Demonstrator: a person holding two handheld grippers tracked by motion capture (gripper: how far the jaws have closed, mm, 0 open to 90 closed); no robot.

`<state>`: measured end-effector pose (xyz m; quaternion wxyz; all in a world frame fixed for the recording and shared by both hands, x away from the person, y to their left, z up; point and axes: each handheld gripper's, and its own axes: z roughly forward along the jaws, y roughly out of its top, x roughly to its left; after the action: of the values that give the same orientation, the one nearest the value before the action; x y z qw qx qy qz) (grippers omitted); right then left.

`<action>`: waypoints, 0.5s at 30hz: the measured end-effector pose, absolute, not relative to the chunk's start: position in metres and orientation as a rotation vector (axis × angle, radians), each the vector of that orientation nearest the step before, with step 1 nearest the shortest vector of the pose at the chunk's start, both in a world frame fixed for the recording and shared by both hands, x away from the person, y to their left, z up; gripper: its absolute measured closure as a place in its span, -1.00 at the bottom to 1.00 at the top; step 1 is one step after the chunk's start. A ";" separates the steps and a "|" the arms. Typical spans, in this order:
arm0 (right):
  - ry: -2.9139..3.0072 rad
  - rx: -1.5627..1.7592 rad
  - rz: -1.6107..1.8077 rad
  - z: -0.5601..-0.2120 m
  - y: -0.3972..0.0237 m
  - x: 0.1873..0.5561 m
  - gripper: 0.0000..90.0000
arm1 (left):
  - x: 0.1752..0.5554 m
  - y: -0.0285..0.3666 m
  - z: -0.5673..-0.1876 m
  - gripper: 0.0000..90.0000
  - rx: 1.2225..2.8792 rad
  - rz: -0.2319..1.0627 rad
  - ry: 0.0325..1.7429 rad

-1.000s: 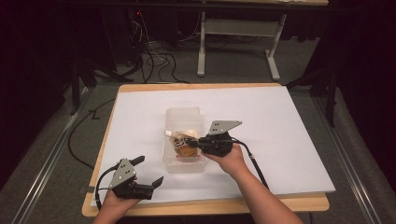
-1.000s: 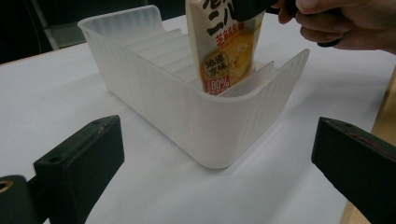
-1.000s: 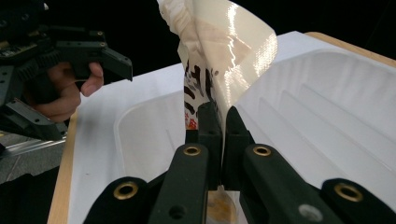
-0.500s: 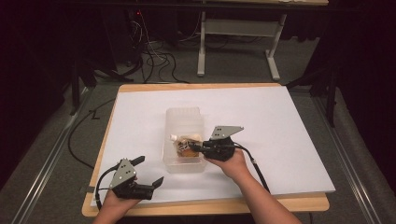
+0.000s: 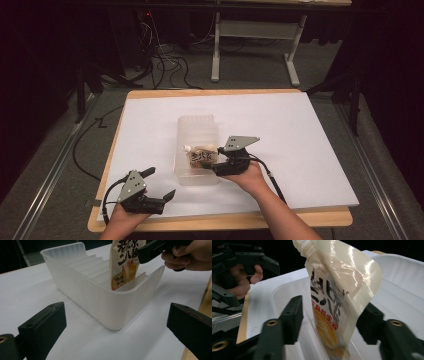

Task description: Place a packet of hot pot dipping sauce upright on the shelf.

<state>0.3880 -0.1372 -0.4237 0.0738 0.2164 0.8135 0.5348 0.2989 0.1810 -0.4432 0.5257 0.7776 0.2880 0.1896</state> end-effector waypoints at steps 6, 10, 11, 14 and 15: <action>2.395 0.694 1.613 -0.421 -0.137 0.387 -0.60 | 0.299 0.181 -0.443 -0.93 1.860 0.450 0.688; 2.365 0.751 1.588 -0.418 -0.141 0.387 -0.68 | 0.299 0.181 -0.444 -0.94 1.858 0.448 0.690; 2.365 0.751 1.588 -0.418 -0.141 0.387 -0.68 | 0.299 0.181 -0.444 -0.94 1.859 0.447 0.690; 2.346 0.766 1.595 -0.414 -0.149 0.385 -0.76 | 0.299 0.181 -0.444 -0.93 1.859 0.445 0.691; 2.346 0.766 1.595 -0.414 -0.149 0.385 -0.76 | 0.299 0.181 -0.444 -0.93 1.859 0.445 0.691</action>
<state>0.3845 -0.1487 -0.4136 0.1014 0.2593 0.7942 0.5401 0.2991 0.1806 -0.4438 0.5265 0.7775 0.2890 0.1863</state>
